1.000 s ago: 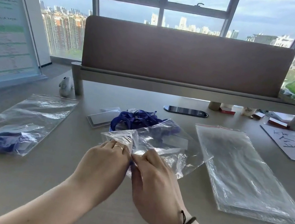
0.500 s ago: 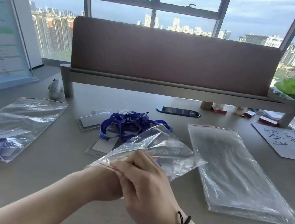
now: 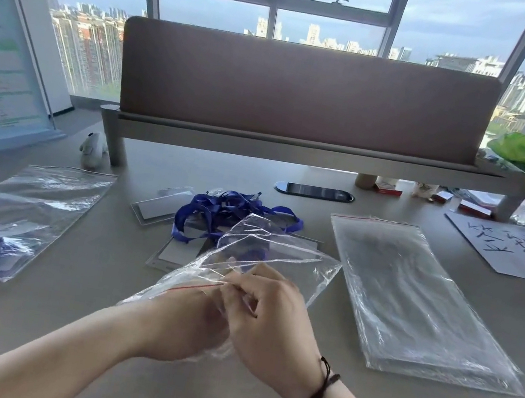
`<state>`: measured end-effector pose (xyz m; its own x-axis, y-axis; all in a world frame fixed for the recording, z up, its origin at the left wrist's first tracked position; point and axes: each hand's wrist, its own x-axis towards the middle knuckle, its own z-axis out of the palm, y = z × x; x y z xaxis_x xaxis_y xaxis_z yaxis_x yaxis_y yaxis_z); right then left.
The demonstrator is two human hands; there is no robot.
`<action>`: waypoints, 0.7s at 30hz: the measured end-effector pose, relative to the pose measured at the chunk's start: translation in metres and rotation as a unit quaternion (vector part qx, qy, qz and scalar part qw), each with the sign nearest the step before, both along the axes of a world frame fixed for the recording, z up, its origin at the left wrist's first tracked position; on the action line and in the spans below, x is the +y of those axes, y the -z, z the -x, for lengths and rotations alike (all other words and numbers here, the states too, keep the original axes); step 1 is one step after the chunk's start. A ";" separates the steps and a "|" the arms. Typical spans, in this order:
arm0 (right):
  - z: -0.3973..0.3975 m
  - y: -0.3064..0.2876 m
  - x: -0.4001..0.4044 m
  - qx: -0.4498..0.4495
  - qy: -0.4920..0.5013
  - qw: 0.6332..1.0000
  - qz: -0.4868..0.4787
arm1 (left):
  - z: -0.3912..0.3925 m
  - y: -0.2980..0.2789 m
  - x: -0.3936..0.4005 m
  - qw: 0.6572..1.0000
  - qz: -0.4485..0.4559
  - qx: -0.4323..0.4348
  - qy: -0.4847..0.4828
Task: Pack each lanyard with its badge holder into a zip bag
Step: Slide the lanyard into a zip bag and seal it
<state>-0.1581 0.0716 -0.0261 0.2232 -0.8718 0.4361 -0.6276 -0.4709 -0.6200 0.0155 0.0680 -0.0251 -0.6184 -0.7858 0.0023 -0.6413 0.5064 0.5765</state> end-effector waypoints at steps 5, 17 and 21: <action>-0.006 0.001 0.004 0.011 -0.019 0.999 -0.023 | -0.010 -0.014 0.023 0.988 -0.104 0.109 -0.047; -0.045 -0.019 0.036 0.061 -0.228 0.941 -0.244 | -0.083 -0.012 0.027 0.777 -0.220 0.374 -0.457; -0.063 -0.024 0.024 0.132 -0.217 0.942 -0.221 | -0.103 -0.003 0.024 0.787 -0.210 0.358 -0.457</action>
<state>-0.0946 0.0958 -0.0025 0.6508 -0.7561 -0.0683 -0.5951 -0.4522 -0.6643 0.1185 0.0919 -0.0224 0.2462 -0.9261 -0.2858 -0.0617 -0.3092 0.9490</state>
